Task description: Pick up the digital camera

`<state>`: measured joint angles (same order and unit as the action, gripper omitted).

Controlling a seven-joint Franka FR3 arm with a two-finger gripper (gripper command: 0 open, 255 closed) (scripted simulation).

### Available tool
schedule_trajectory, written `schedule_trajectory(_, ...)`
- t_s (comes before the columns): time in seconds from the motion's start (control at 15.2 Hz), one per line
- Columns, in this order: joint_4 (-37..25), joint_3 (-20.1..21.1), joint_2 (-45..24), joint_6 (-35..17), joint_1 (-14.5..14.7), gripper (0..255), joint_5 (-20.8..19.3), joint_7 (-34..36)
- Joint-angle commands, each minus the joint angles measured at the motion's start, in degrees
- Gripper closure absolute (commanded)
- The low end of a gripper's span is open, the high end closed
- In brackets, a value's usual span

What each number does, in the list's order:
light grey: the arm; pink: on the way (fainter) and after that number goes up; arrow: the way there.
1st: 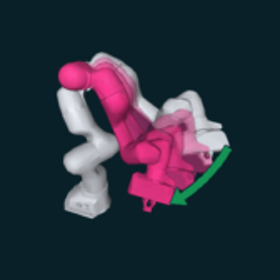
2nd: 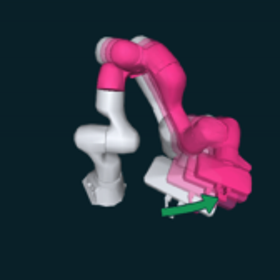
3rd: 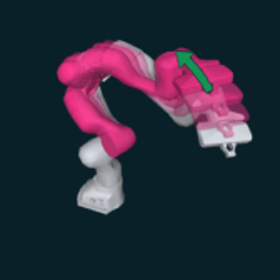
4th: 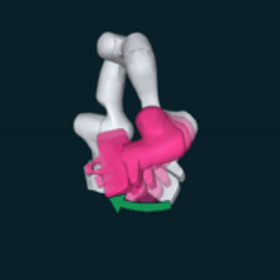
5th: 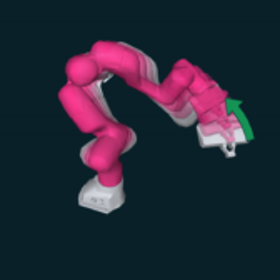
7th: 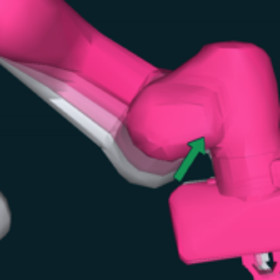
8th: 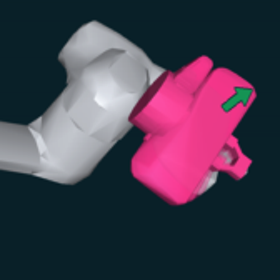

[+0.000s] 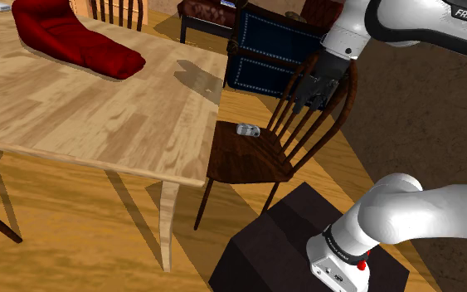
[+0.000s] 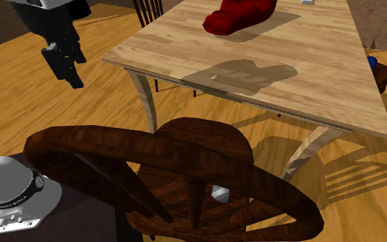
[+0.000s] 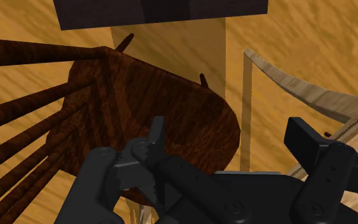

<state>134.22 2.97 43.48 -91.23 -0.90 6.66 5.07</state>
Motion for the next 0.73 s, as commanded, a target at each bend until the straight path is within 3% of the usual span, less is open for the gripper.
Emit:
schedule_trajectory(0.0, 0.0, 0.0, 0.0, 0.0, 0.0, 0, 0.0, 0.0)
schedule_trajectory(0.66, 4.05, -8.52, -11.88, -14.83, -0.75, 0, -5.41, -17.16)
